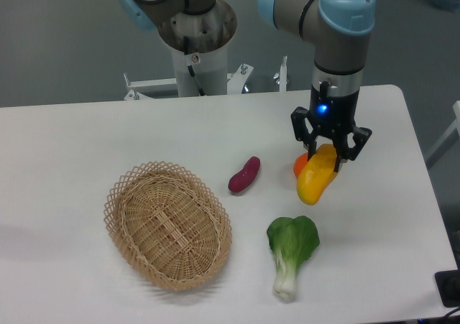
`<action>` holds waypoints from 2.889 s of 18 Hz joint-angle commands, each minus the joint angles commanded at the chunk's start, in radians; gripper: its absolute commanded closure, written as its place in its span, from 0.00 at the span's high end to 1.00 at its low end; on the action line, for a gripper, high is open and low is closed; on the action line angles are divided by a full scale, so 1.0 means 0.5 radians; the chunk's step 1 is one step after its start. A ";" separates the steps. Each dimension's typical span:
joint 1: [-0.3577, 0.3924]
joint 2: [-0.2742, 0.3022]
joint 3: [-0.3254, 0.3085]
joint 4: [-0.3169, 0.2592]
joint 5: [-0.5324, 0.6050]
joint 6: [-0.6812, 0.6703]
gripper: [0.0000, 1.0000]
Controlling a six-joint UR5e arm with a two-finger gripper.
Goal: Place the mango on the table
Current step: 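Lift the held yellow mango and carry it away from the orange, then lower the yellow mango onto the table beside the orange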
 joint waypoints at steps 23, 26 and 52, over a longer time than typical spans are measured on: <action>0.472 -0.107 -0.230 0.037 -0.012 1.202 0.45; 0.500 -0.163 -0.251 0.043 -0.034 1.285 0.45; 0.715 -0.202 -0.583 0.285 -0.037 1.657 0.68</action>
